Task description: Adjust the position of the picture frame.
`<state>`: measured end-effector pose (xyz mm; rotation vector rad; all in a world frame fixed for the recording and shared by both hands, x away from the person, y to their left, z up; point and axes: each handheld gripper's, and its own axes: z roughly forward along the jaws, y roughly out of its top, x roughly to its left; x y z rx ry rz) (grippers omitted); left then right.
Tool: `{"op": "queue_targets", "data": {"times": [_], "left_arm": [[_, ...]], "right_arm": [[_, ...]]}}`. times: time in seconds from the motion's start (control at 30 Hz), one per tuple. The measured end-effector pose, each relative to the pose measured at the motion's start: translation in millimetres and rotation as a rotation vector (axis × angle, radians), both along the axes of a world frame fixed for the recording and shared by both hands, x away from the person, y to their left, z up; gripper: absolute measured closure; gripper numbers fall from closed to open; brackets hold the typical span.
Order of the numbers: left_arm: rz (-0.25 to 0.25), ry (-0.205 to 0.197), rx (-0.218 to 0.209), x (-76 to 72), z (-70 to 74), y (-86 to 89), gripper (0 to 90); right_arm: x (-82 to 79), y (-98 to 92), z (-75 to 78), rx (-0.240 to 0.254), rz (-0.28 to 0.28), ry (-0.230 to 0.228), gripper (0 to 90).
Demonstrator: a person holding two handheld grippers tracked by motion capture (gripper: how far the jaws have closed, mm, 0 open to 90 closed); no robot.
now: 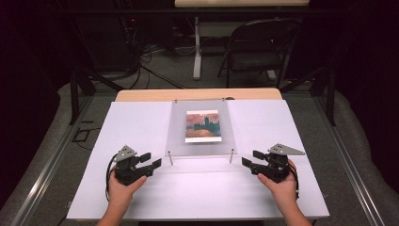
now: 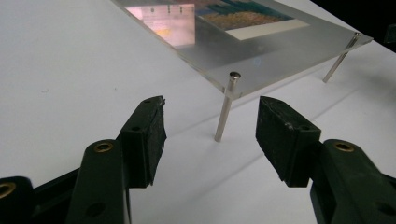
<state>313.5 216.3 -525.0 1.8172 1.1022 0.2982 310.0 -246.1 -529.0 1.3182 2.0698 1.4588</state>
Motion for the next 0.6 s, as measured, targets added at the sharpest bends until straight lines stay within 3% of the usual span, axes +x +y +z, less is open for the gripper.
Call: {"op": "queue_targets", "data": {"times": [0.23, 0.6], "left_arm": [[0.007, 0.003, 0.017, 13.9, 10.2, 0.5, 41.7], [-0.002, 0.063, -0.039, 44.3, 21.8, 2.1, 39.6]], "right_arm": [[8.6, 4.9, 3.5, -0.007, 0.017, 0.019, 37.1], [32.2, 2.5, 16.1, -0.002, 0.011, 0.037, 37.0]]}}
